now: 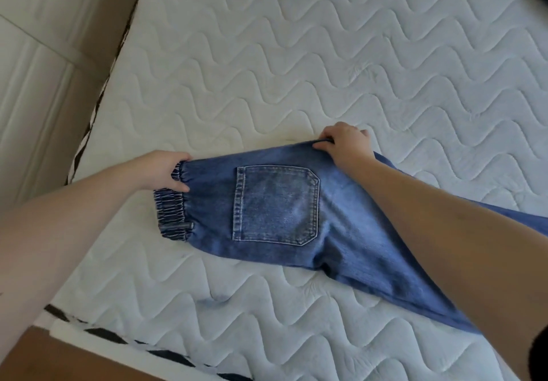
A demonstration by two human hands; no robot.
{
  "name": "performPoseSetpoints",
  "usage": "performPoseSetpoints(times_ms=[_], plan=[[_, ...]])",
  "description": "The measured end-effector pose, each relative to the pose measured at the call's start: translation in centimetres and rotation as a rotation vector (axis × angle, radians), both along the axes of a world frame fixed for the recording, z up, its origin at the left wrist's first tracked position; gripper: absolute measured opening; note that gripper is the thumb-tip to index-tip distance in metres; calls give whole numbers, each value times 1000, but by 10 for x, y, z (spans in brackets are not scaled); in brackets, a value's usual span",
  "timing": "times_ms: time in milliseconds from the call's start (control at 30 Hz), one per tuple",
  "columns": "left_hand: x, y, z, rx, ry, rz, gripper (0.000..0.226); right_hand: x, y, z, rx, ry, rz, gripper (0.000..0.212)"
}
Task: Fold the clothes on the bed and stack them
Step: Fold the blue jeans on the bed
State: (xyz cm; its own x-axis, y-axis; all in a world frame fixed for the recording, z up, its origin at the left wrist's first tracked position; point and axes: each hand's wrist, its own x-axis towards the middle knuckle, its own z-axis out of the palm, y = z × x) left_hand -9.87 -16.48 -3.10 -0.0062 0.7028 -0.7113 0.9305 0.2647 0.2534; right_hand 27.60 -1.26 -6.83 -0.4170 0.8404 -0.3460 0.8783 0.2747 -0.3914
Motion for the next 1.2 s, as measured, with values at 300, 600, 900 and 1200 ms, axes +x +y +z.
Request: performPoseSetpoints(times_ms=[300, 600, 900, 1200], plan=[[2, -48, -16, 14, -259, 914, 52, 44, 27, 11, -358, -67, 37, 55], [14, -86, -19, 102, -483, 896, 28, 52, 3, -4, -147, 55, -226, 29], [30, -108, -32, 101, -420, 1257, 48, 103, -1, 1, -355, -23, -3, 56], [27, -120, -37, 268, -222, 972, 53, 132, -20, -9, -105, -69, -163, 56]])
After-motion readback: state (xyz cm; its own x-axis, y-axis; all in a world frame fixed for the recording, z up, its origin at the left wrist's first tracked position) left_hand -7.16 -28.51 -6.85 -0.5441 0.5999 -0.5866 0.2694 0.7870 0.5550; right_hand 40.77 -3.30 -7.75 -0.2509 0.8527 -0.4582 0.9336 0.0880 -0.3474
